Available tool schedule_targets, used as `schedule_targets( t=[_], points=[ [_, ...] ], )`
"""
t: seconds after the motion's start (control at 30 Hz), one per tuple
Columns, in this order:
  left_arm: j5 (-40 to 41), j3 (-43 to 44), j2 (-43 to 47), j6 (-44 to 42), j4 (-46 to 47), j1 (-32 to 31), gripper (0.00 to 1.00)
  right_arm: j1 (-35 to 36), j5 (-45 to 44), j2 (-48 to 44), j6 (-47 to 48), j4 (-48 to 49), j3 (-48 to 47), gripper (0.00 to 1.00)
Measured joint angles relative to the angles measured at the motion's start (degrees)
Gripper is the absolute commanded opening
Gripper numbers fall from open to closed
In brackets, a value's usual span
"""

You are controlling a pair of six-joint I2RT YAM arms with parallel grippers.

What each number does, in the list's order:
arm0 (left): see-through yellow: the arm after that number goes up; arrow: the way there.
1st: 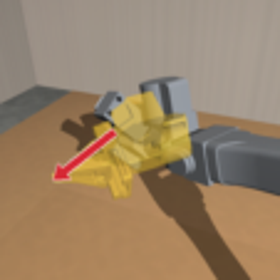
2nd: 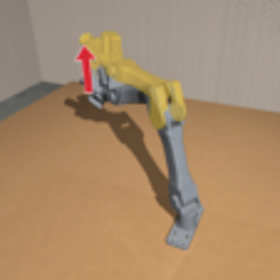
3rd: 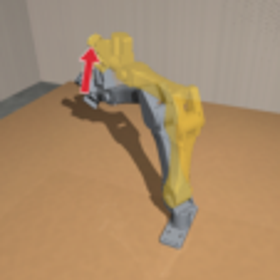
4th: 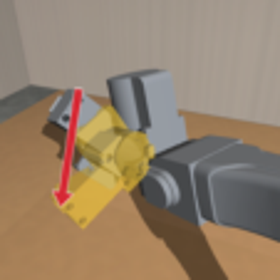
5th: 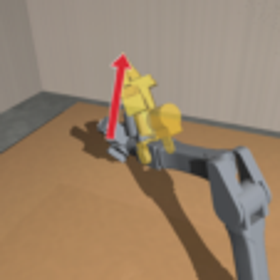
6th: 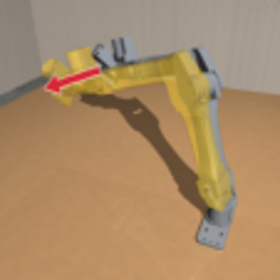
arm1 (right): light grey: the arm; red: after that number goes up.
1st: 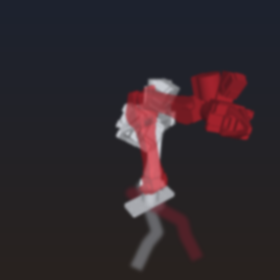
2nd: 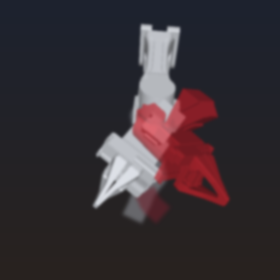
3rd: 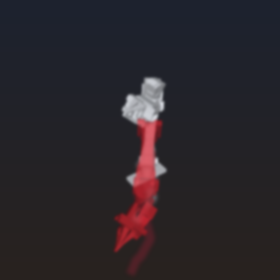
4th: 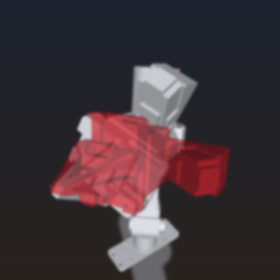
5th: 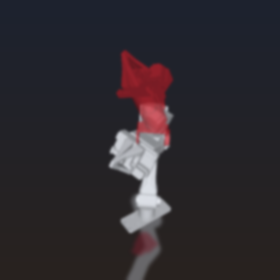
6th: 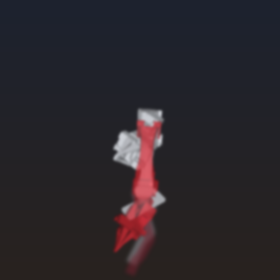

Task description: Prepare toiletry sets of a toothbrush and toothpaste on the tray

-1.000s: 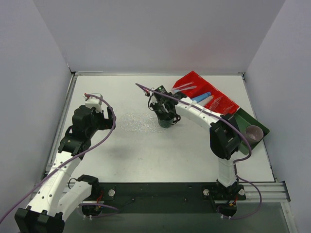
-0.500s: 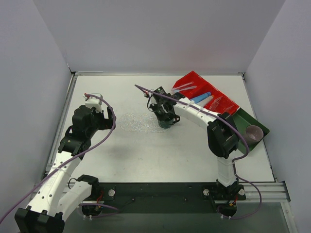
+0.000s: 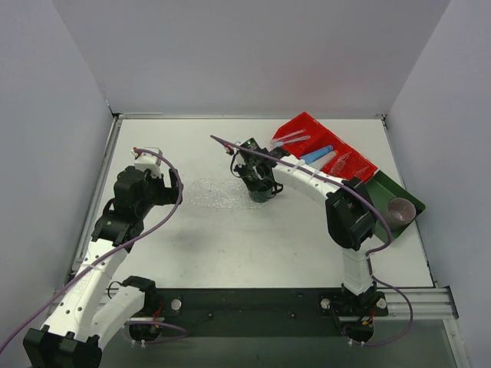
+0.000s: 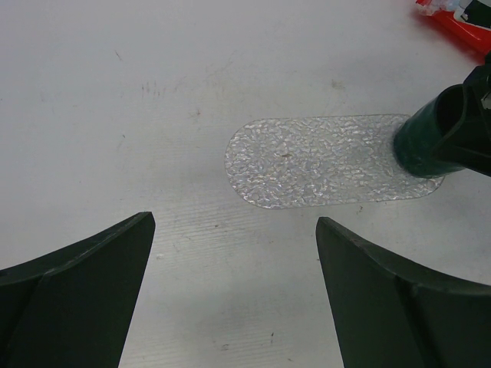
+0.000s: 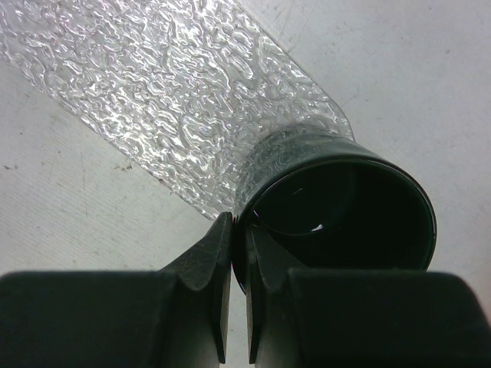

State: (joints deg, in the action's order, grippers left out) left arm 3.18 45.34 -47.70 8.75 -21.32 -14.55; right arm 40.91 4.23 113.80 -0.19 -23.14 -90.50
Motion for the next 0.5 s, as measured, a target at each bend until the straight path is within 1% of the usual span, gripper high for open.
schedule_targets(
  t=[0.5],
  points=[
    [0.00, 0.00, 0.00, 0.00, 0.00, 0.02, 0.97, 0.11, -0.42, 0.00, -1.49, 0.66, 0.07, 0.00]
  ],
)
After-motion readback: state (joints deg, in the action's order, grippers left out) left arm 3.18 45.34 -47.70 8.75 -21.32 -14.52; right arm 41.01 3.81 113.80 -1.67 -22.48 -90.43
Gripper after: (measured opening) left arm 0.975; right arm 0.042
